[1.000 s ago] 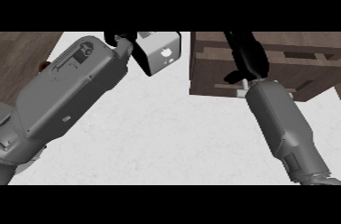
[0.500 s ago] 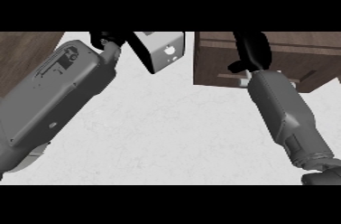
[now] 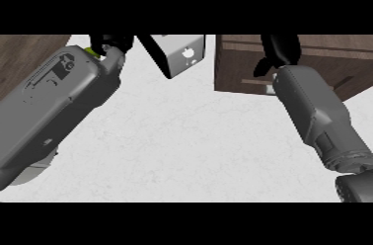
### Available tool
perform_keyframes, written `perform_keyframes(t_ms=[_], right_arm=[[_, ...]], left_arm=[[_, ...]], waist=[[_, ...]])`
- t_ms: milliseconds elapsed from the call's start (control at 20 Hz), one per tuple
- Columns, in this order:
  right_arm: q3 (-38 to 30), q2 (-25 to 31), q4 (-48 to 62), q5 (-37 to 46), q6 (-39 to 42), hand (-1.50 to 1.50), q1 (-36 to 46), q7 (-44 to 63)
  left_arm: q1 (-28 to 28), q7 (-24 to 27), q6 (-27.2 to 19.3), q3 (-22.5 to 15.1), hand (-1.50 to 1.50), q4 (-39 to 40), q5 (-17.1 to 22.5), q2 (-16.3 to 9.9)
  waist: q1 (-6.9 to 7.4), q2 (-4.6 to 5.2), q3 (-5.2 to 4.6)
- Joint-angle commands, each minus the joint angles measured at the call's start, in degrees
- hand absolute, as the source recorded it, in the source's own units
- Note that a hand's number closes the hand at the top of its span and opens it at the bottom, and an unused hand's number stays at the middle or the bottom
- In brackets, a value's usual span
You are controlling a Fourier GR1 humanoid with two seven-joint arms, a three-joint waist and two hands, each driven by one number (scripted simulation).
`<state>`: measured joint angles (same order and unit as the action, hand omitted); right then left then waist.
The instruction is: Pick up the can, place it into the drawer and close the drawer
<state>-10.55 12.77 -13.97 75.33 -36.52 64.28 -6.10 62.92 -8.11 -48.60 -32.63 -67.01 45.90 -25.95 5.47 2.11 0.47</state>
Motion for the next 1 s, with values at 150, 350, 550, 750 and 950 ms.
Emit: perform_keyframes(t_ms=[150, 350, 550, 750, 950], right_arm=[[-2.2, 2.3, 1.9, -1.3, 1.3, -1.5, 6.6, 0.8], [-7.6, -0.2, 2.3, -8.2, 6.8, -1.5, 8.2, -7.2], [-16.3, -2.9, 2.1, -17.6, 9.2, -1.5, 6.7, -12.5], [-21.8, -2.7, 2.4, -23.2, 13.7, -1.5, 7.0, -16.2], [-24.1, -0.7, 2.3, -25.3, 15.8, -1.5, 8.1, -18.3]], left_arm=[[0.7, -2.4, -0.3, -0.7, -1.5, -3.7, -0.8, -0.6], [-1.4, -1.6, 0.9, -0.1, -1.5, -3.6, -0.7, -1.2], [-1.7, -2.3, 0.6, 0.5, -1.5, -4.2, -0.6, -1.9], [-2.3, -2.2, 0.2, 0.5, -1.5, -4.7, -1.4, -2.7], [-4.2, -2.2, -0.4, -0.2, -1.5, -7.2, -1.9, -2.4]], waist=[[1.65, -0.06, -0.28], [1.97, 0.07, -0.17], [1.38, -0.2, 0.04], [0.47, -0.45, -0.11], [1.13, -0.27, -0.24]])
